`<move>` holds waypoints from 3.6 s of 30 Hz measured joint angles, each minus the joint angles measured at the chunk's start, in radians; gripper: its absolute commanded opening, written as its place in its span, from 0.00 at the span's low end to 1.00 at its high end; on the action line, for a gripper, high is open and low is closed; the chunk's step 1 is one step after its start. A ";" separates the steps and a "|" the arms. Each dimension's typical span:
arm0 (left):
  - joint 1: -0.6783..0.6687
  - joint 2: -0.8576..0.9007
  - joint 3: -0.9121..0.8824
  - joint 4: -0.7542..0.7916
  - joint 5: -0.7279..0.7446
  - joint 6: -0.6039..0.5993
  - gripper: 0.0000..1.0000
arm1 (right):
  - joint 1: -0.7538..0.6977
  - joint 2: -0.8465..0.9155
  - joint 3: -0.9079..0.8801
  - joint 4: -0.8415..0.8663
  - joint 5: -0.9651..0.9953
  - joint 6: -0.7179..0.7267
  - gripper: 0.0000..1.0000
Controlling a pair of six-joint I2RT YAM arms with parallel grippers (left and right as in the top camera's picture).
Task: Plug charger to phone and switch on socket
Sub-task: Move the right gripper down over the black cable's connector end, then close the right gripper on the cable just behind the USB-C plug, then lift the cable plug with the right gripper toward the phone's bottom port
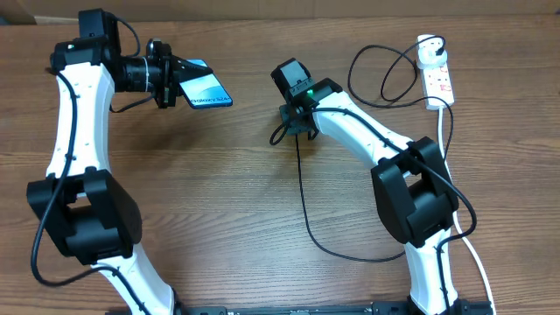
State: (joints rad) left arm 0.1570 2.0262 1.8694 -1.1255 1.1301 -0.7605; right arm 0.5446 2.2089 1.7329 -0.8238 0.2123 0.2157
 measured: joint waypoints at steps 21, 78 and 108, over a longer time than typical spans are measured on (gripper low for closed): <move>-0.126 0.407 0.003 -0.015 0.386 0.091 0.04 | -0.007 0.003 0.000 -0.016 -0.051 0.084 0.37; -0.083 0.394 0.123 -0.016 0.404 0.109 0.04 | -0.026 0.082 0.005 0.114 -0.111 0.058 0.31; -0.083 0.394 0.123 -0.019 0.404 0.122 0.04 | -0.261 0.125 0.071 -0.176 -0.761 -0.069 0.04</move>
State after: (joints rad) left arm 0.0738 2.4199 1.9926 -1.1446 1.5341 -0.6388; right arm 0.2840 2.3337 1.8034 -0.9997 -0.5484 0.1471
